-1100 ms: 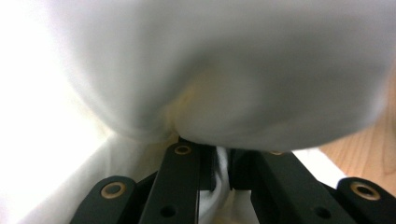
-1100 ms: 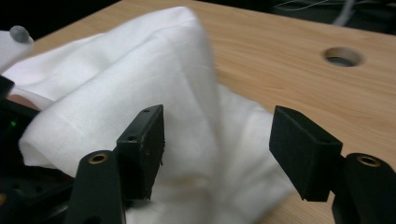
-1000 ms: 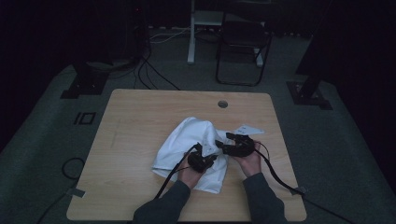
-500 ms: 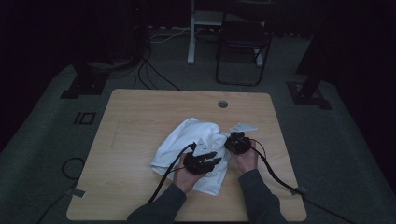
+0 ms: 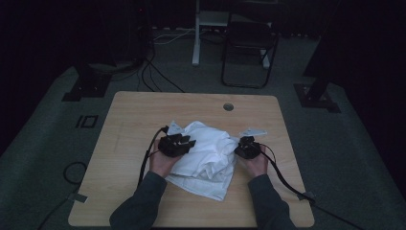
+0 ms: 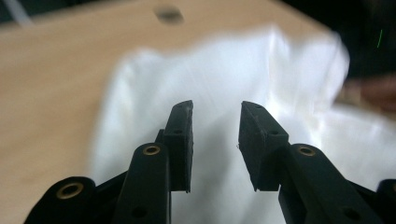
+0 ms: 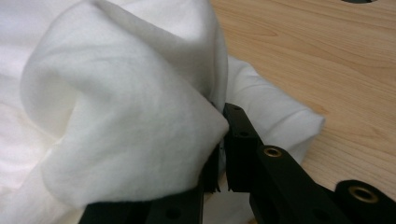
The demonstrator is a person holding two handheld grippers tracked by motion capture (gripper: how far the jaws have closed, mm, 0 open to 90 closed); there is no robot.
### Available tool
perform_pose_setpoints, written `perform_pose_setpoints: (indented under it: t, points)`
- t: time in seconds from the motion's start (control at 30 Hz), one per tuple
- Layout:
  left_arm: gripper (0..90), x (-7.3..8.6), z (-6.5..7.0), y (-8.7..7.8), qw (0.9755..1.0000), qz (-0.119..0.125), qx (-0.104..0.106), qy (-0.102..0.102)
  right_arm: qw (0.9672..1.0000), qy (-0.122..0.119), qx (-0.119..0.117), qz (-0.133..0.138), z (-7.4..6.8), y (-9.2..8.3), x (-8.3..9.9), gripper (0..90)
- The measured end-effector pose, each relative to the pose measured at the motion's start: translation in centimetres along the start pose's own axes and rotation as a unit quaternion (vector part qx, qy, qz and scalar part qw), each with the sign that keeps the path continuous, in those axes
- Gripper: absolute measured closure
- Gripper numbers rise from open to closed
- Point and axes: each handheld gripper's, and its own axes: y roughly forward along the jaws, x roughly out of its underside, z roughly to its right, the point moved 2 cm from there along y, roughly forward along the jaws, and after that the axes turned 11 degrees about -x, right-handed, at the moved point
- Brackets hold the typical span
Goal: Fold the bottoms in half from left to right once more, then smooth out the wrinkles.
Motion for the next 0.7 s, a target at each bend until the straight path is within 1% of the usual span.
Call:
perform_pose_setpoints:
  t: [0.07,0.13,0.17,0.2,0.3,0.37,0.43,0.47,0.53,0.6,0.63,0.67,0.7]
  points:
    - [64.6,0.9,1.1,0.9,0.9999,-0.006,0.002,0.013,1.0000,0.001,0.005,-0.002,0.2,-0.1,0.0,79.4]
    - [64.5,1.5,1.9,1.5,0.9998,-0.010,-0.006,0.017,0.9999,0.003,0.014,-0.006,0.3,-0.4,0.0,69.2]
    - [64.5,1.7,2.2,1.8,0.9997,-0.011,-0.010,0.018,0.9998,0.001,0.018,-0.006,0.3,-0.6,0.0,66.4]
    - [64.4,1.9,2.4,2.0,0.9995,-0.015,-0.015,0.022,0.9998,-0.001,0.021,-0.007,0.3,-0.9,0.0,62.5]
    - [64.7,2.5,2.7,2.6,0.9992,-0.022,-0.028,0.016,0.9993,-0.009,0.036,-0.005,0.2,-2.0,-0.1,54.5]
    - [65.6,3.0,2.9,2.8,0.9989,-0.019,-0.040,0.011,0.9991,-0.012,0.041,-0.003,0.1,-2.6,-0.1,51.2]
    - [66.0,3.3,3.3,2.8,0.9984,-0.012,-0.054,0.010,0.9987,-0.016,0.047,0.004,-0.1,-3.6,-0.2,48.6]
    - [66.3,3.5,3.6,2.8,0.9978,-0.010,-0.065,0.010,0.9986,-0.019,0.048,0.006,-0.2,-3.9,-0.3,47.9]
    - [66.5,3.5,3.9,2.8,0.9967,-0.008,-0.079,0.013,0.9985,-0.031,0.044,0.012,-0.8,-4.7,-0.3,46.4]
    - [66.9,3.6,4.2,2.9,0.9955,-0.006,-0.094,0.014,0.9982,-0.042,0.041,0.012,-1.3,-5.2,-0.3,45.3]
    - [67.1,3.6,4.2,2.9,0.9950,-0.006,-0.098,0.014,0.9979,-0.049,0.040,0.014,-1.6,-5.6,-0.3,44.9]
    - [67.2,3.6,4.3,3.0,0.9945,-0.005,-0.104,0.014,0.9979,-0.052,0.036,0.016,-1.9,-5.8,-0.3,43.9]
    - [67.4,3.6,4.3,3.0,0.9942,-0.006,-0.106,0.014,0.9978,-0.057,0.026,0.021,-2.2,-6.1,-0.3,43.2]
